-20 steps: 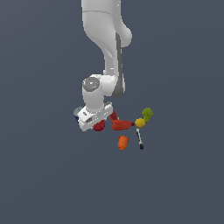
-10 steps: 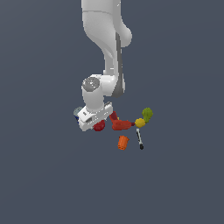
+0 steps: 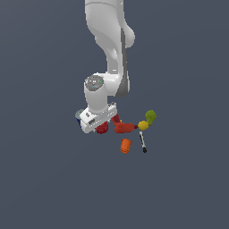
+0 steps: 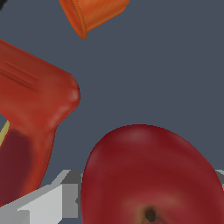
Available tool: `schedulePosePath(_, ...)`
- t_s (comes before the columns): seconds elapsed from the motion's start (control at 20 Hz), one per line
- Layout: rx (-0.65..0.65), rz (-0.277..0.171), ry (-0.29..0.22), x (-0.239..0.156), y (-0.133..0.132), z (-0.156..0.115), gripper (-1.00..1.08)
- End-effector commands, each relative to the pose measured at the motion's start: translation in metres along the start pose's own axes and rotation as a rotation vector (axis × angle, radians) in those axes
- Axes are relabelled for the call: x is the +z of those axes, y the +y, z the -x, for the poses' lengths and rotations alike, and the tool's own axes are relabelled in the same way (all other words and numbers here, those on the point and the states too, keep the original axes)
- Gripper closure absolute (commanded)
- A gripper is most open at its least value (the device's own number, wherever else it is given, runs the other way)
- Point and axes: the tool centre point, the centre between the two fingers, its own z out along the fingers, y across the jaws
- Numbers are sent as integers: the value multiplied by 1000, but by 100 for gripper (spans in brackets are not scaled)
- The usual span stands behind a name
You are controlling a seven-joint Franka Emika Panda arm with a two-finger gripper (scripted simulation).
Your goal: Pick up a designated object from a clutter of objects.
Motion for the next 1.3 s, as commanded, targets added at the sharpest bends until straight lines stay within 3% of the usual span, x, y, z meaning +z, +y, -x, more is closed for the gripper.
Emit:
schedulePosePath(0.0, 0, 2, 2, -13, 1, -7, 108)
schedulePosePath(1.25, -1, 2, 1, -226, 2, -126, 108)
